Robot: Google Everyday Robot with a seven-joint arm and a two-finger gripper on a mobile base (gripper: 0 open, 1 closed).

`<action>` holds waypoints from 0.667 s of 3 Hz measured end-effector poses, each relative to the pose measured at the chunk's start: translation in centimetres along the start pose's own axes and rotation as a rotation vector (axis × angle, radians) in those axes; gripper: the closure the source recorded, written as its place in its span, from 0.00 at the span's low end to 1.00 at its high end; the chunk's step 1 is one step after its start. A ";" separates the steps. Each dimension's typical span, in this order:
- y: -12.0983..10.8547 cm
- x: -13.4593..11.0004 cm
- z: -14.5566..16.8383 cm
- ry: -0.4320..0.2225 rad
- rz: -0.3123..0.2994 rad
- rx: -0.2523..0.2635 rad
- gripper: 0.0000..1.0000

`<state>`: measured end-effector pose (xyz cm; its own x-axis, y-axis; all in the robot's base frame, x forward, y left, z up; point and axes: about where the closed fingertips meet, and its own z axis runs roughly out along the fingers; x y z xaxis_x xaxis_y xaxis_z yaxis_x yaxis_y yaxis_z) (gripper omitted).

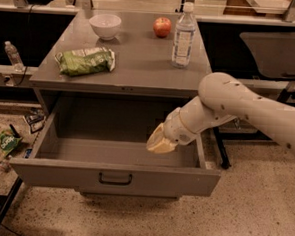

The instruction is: Open top drawer

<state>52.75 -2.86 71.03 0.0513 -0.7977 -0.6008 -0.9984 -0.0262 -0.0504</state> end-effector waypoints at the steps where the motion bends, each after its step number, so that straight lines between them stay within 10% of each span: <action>1: -1.3 -1.3 -3.9 -0.050 0.004 0.087 1.00; 2: -2.4 -2.7 -9.1 -0.134 0.045 0.151 1.00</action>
Offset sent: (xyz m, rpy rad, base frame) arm 0.0329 -0.0631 0.1632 0.2748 -0.1185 -0.2160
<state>54.75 -6.13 80.02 0.0199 -0.7082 -0.7057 -0.9852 0.1063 -0.1345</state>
